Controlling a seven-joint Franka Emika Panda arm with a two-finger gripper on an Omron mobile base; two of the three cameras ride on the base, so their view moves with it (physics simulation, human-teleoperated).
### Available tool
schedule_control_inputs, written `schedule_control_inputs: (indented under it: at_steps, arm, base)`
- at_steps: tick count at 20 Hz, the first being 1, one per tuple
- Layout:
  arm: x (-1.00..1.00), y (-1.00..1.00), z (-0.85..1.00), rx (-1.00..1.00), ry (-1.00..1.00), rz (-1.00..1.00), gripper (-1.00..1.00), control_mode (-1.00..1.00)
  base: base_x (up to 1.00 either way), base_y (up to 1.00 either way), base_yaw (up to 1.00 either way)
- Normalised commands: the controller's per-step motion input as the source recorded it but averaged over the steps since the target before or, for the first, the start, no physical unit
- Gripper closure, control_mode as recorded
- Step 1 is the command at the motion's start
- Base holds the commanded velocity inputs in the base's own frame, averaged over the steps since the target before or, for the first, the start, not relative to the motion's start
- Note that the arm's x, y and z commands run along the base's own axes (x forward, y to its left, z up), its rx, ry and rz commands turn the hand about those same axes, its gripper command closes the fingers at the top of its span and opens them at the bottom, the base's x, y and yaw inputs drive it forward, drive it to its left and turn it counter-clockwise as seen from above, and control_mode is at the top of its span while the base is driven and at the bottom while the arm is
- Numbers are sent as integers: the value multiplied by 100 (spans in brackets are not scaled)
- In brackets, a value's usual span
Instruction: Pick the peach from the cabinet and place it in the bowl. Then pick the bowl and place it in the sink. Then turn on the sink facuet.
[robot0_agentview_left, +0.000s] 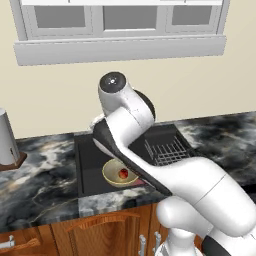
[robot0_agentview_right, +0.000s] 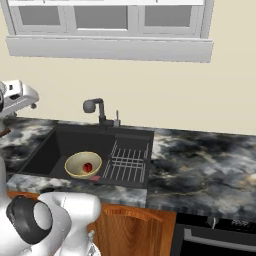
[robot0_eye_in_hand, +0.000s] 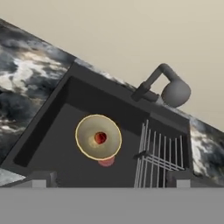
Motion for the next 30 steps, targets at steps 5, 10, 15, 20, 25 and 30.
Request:
schedule_control_inputs:
  at_steps: [5,10,15,20,25,30]
  arm:
    - [-26,-62,100,22,0,-7,-100,-100]
    - [-8,-92,51,27,2,-18,-100,-100]
    - [-13,-56,-34,9,0,-11,-100,-100]
    - [2,-17,-37,16,2,0,-100,-100]
    - [1,-91,-2,55,-3,-33,-100,-100]
    - [1,-56,-8,64,6,-44,-100,-100]
  base:
    - [0,0,0]
    - [0,0,0]
    - [0,0,0]
    - [0,0,0]
    - [0,0,0]
    - [0,0,0]
